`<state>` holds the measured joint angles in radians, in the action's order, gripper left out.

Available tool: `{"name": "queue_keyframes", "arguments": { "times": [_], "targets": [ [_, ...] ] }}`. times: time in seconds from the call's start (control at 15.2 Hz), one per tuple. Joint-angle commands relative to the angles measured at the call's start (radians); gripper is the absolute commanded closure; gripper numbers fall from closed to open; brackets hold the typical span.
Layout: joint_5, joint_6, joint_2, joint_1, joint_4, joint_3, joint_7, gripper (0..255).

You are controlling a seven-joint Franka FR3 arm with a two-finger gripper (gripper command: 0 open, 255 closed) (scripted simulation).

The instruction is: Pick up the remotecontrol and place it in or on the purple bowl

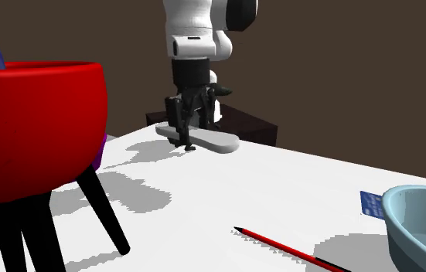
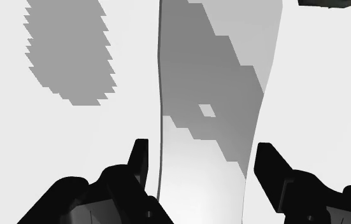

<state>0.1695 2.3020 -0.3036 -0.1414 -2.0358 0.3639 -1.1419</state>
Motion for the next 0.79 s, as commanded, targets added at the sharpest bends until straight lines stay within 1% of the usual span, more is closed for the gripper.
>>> {"name": "queue_keyframes", "arguments": {
  "times": [0.0, 0.46, 0.73],
  "targets": [
    [-0.010, -0.025, 0.018, 0.002, 0.008, 0.005, 0.005, 255],
    [-0.041, -0.104, 0.072, 0.010, 0.038, 0.015, 0.026, 255],
    [-0.037, -0.105, 0.080, -0.047, 0.026, 0.049, -0.066, 255]
  ]
}}
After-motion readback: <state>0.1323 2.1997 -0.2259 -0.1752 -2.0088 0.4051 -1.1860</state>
